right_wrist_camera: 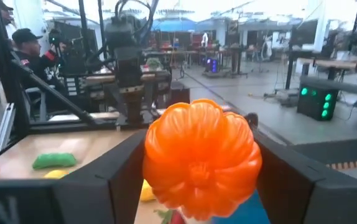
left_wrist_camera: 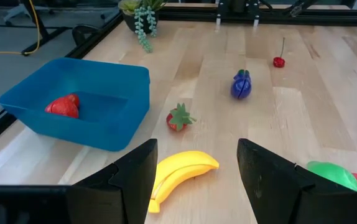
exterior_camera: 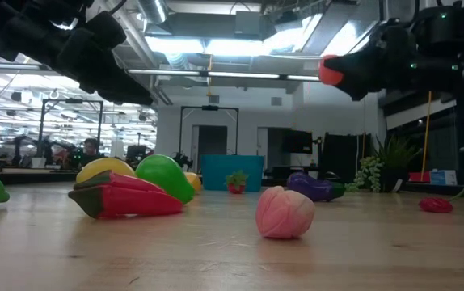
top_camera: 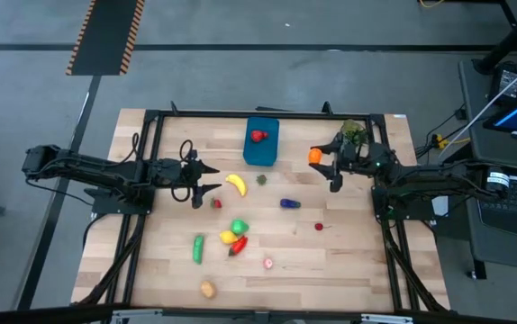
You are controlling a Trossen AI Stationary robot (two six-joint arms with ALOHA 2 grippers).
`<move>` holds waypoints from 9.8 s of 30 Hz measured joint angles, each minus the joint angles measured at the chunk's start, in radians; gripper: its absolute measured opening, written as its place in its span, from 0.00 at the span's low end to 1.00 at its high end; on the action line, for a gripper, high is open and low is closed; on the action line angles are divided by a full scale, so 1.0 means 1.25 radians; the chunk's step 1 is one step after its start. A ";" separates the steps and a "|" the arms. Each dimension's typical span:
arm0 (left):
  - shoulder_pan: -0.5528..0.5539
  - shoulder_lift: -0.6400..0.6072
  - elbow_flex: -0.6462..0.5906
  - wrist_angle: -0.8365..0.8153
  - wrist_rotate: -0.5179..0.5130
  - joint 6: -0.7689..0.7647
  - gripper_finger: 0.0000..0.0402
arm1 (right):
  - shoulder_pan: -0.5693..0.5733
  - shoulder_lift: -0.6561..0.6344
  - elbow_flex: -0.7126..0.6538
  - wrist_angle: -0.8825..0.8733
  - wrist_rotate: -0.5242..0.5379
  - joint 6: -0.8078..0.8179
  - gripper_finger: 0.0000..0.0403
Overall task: Pick and placing Produce into tupperware
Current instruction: Put the tangerine into the blue bin, then put the cherry into the blue bin
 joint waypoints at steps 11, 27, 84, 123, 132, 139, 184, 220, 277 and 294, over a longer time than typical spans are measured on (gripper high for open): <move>0.000 0.000 0.000 0.001 0.000 0.000 0.53 | 0.000 0.020 0.001 -0.021 0.214 -0.059 0.62; 0.001 0.000 0.000 0.001 -0.007 0.006 0.53 | 0.021 0.255 0.233 -0.232 0.260 -0.126 0.62; 0.000 0.001 0.000 0.000 -0.007 0.033 0.53 | -0.033 0.621 0.975 -1.178 -0.061 -0.349 0.62; 0.000 0.001 0.000 -0.002 -0.007 0.063 0.53 | -0.149 1.005 1.386 -1.467 -0.082 -0.351 0.62; 0.000 0.001 0.000 -0.005 -0.007 0.063 0.53 | -0.149 1.005 1.387 -1.470 -0.082 -0.347 0.62; 0.000 0.001 0.000 -0.006 -0.007 0.062 0.53 | -0.152 1.005 1.387 -1.472 -0.080 -0.341 0.62; 0.000 0.001 0.000 -0.023 -0.007 0.047 0.53 | -0.155 1.009 1.390 -1.502 -0.067 -0.309 0.64; 0.000 0.001 0.000 -0.021 -0.007 0.046 0.53 | -0.101 0.424 0.915 -1.166 -0.085 -0.233 0.65; 0.000 0.000 0.000 0.047 0.060 -0.016 0.53 | 0.076 -0.233 0.155 -0.883 -0.115 0.116 0.65; 0.000 0.001 0.000 0.044 0.060 -0.023 0.53 | 0.323 -0.172 0.228 -1.011 0.028 0.295 0.63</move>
